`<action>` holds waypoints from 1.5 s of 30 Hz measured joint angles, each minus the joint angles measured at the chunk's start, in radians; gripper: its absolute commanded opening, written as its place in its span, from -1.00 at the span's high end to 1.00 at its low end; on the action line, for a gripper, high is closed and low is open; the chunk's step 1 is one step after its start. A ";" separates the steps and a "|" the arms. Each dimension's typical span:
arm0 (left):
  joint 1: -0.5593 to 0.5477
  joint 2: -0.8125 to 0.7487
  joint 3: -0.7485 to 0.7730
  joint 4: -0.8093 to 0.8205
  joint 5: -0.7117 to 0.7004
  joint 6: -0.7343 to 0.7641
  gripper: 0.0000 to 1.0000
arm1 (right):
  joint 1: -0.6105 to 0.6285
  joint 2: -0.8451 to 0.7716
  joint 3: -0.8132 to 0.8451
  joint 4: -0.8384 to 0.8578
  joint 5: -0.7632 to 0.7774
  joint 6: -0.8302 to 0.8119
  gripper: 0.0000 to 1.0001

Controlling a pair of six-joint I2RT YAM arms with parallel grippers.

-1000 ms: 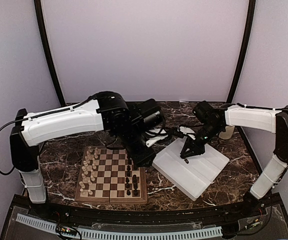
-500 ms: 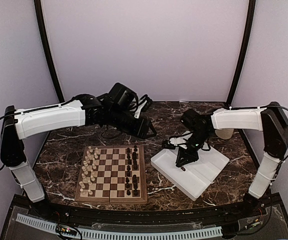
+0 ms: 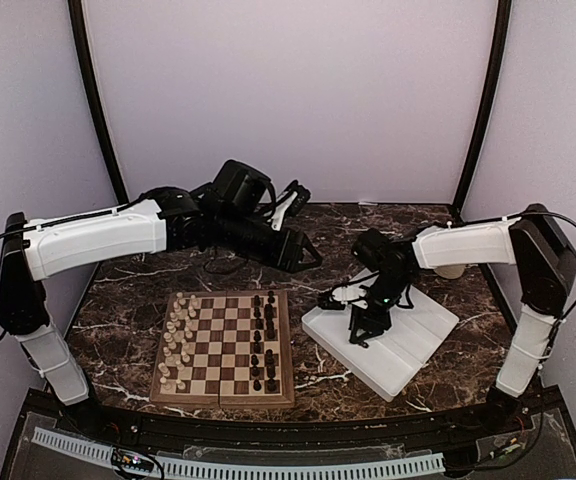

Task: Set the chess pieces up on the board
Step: Place the queen in the storage box.

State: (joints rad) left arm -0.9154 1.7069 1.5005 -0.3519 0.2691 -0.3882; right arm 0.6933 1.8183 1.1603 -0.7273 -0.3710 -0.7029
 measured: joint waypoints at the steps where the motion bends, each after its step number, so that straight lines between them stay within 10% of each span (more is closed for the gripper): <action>1: 0.000 0.000 0.000 0.000 0.000 0.002 -0.09 | 0.000 -0.017 -0.012 0.000 0.006 0.006 0.18; 32: 0.000 -0.002 -0.025 0.014 0.039 0.007 -0.10 | 0.020 -0.140 -0.196 0.063 0.179 0.076 0.23; 45: 0.000 -0.002 -0.052 0.035 0.039 -0.002 -0.10 | 0.020 -0.158 -0.217 0.071 0.218 0.049 0.75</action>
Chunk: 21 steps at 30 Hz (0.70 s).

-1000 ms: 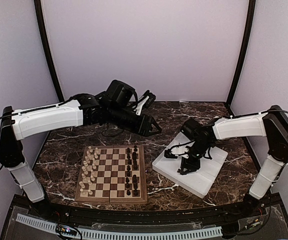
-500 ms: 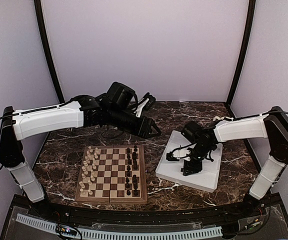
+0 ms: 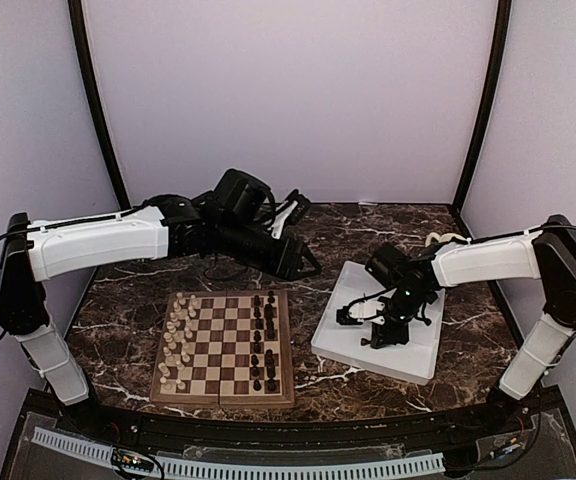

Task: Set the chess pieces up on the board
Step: Pick up the queen from the storage box.

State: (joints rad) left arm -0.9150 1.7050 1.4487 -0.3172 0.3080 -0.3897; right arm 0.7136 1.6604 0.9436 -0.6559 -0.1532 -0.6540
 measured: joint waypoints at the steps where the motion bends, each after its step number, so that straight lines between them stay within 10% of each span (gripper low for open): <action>1: 0.000 0.000 -0.004 0.005 -0.003 0.000 -0.10 | 0.000 0.000 -0.001 0.000 -0.001 -0.001 0.79; 21: 0.014 0.006 -0.204 0.377 0.050 -0.043 -0.15 | -0.001 -0.098 0.289 -0.174 -0.134 0.041 0.89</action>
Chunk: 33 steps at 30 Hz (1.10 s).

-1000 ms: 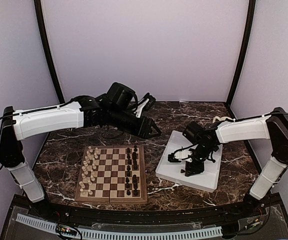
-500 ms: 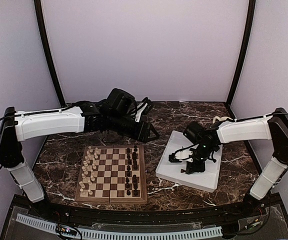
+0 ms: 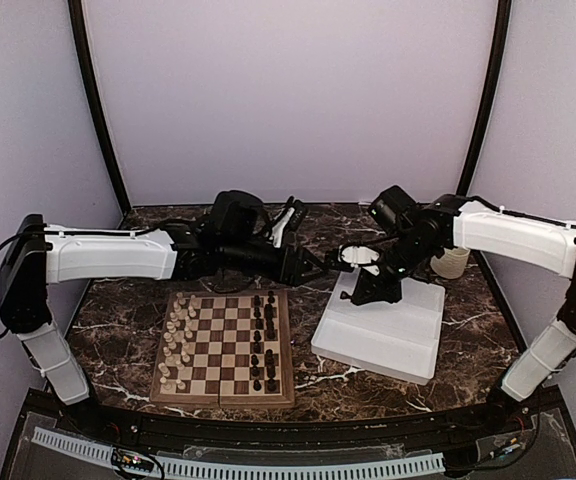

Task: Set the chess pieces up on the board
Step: Pick up the queen from the storage box, then pass from the right arm to the left

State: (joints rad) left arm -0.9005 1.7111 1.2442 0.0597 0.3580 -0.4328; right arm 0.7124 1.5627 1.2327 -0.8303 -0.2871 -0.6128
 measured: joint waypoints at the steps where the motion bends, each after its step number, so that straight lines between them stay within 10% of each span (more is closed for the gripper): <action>1: 0.005 0.008 0.000 0.029 0.017 -0.005 -0.15 | 0.000 0.000 0.023 -0.005 -0.014 0.004 0.89; 33: 0.014 0.175 0.085 0.126 0.282 -0.097 0.52 | 0.001 -0.006 0.098 -0.011 -0.107 0.027 0.87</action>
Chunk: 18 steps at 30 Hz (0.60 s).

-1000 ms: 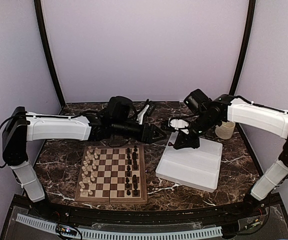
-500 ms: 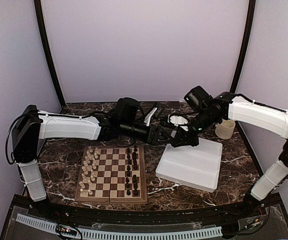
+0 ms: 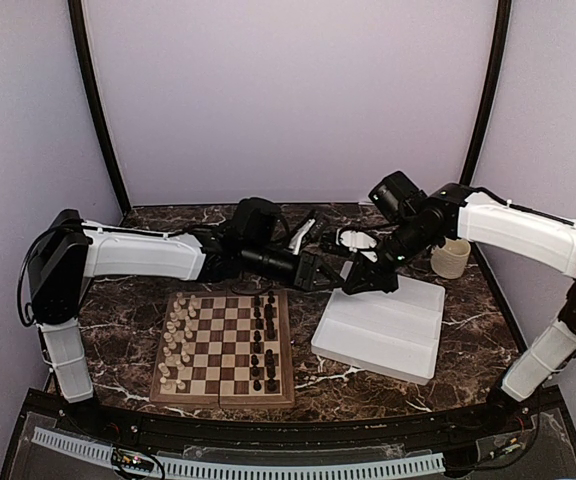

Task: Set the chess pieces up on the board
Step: Pass from the right arm to the left

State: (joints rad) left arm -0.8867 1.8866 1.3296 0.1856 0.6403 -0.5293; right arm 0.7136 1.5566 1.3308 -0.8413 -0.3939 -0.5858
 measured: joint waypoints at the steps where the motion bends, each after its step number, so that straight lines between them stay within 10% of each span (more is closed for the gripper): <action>1: 0.002 0.001 0.000 0.000 0.005 -0.003 0.54 | 0.000 -0.003 0.000 0.000 0.000 0.000 0.87; 12: 0.023 0.004 0.000 0.048 0.035 -0.037 0.72 | -0.039 -0.024 0.024 -0.007 -0.065 0.030 0.18; 18: 0.031 -0.025 -0.044 0.187 -0.006 -0.055 0.72 | -0.278 -0.054 0.111 0.041 -0.331 0.150 0.05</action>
State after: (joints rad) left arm -0.8555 1.8614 1.2858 0.3721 0.6346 -0.5842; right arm 0.4358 1.5024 1.4418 -0.8005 -0.7246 -0.4355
